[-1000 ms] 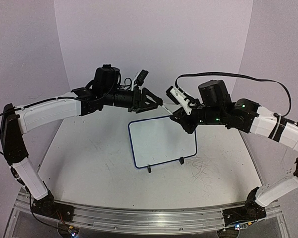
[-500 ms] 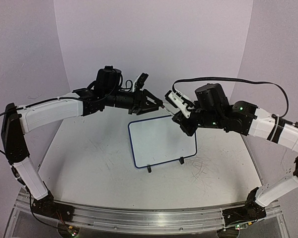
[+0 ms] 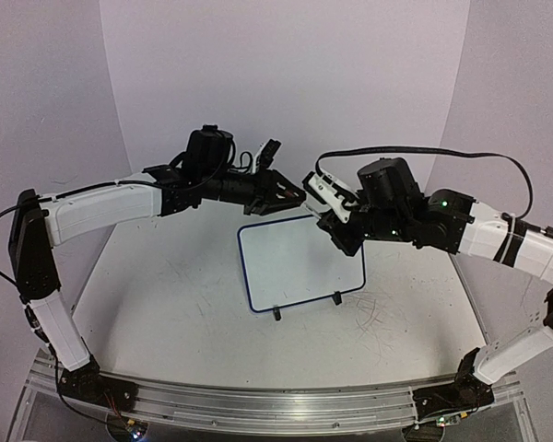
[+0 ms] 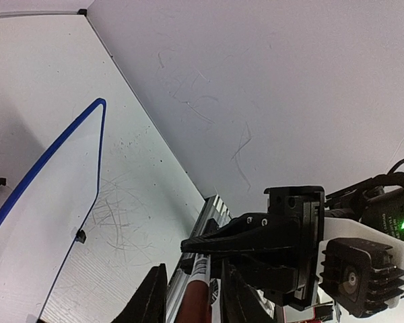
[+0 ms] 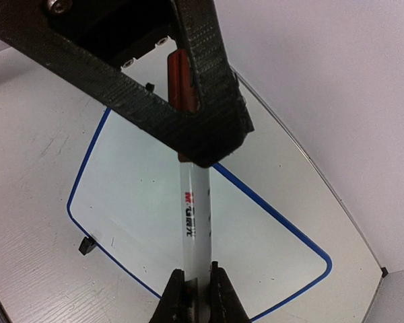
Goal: Write a sentence on the whiteboard
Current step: Pass from the right arm to the left, then open the pen cap from the whiteboard marker, then place the pen cap at the center of the board.
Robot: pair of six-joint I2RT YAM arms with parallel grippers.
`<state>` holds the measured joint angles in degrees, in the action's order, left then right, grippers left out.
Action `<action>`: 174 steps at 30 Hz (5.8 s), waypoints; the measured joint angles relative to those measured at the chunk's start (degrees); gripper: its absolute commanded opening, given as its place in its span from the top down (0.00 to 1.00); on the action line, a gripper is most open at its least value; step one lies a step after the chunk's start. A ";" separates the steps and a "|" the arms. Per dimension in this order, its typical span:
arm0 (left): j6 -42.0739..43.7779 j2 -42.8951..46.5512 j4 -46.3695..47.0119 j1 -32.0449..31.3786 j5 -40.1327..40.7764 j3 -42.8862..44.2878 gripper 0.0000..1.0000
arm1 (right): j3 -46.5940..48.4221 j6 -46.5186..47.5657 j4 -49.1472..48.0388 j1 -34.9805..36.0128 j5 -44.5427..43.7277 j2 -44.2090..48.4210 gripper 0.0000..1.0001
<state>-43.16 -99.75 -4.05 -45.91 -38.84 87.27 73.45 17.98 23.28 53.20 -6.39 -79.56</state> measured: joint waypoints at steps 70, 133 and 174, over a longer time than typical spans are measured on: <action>-13.91 7.26 40.62 0.96 5.80 -11.79 1.00 | -2.15 -63.96 -53.39 -16.68 50.75 -4.87 0.76; -1.24 17.01 2.46 31.99 7.74 -33.90 1.00 | -13.66 -35.56 -18.37 -43.23 21.95 17.69 1.00; 4.41 9.75 -3.67 24.96 20.68 -44.55 0.33 | -14.01 -31.53 -16.34 -39.94 21.51 17.52 1.00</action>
<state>-38.75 -90.01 -7.72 -20.95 -18.16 42.72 59.44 -13.55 6.94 13.25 15.13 -62.04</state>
